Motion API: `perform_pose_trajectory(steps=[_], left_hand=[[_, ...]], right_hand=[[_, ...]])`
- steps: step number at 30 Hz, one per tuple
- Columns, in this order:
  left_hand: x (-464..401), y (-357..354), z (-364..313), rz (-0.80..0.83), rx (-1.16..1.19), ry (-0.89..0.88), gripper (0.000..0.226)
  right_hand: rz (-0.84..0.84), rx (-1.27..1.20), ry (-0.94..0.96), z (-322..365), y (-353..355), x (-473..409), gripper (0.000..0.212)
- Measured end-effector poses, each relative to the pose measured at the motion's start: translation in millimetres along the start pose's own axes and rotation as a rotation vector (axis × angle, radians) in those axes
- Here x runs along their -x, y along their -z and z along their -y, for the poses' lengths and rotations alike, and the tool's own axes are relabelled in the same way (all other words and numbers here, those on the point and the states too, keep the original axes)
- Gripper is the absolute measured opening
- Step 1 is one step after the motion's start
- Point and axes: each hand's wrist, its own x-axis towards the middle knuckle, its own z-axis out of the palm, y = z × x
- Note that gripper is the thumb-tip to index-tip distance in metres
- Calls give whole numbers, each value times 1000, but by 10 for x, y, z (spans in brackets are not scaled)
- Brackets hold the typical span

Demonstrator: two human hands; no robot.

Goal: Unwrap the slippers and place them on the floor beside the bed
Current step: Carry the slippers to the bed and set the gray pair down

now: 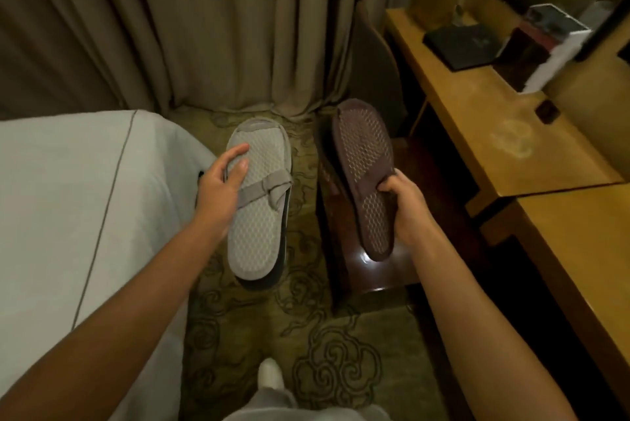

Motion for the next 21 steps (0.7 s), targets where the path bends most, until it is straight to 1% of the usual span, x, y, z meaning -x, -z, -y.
perform_pose_trajectory(steps=[2, 4, 5, 7, 9, 10, 13, 16, 18, 20, 21], left_hand=[[-318, 428, -52, -29, -13, -5, 24], [-623, 759, -99, -48, -21, -16, 25], [-775, 892, -97, -58, -28, -24, 25], [-1061, 1124, -34, -87, -40, -17, 26], [-1358, 1313, 69, -121, -47, 3, 28], [-1523, 1395, 115, -141, -56, 9, 28], [-2083, 1631, 239, -174, -80, 12, 30], [-2750, 1851, 361, -184, -99, 32, 28], [-3199, 1991, 376, -222, -117, 20, 27], [-3636, 2122, 331, -271, -133, 3, 27], [-3835, 2188, 301, -288, -137, 6, 27]], right_hand=[[92, -123, -38, -38, -369, -222, 39], [208, -242, -125, -132, -664, -448, 40], [230, -247, -165, -178, -837, -596, 45], [196, -140, -185, -259, -1312, -947, 47], [149, -22, -161, -320, -1762, -1338, 36], [142, 1, -167, -342, -1941, -1547, 34], [134, 32, -203, -332, -2274, -2228, 51], [164, 89, -179, -261, -2581, -3043, 61], [174, 132, -154, -138, -2914, -3568, 67], [189, 184, -140, 22, -3300, -4043, 71], [201, 207, -133, 88, -3479, -4258, 70]])
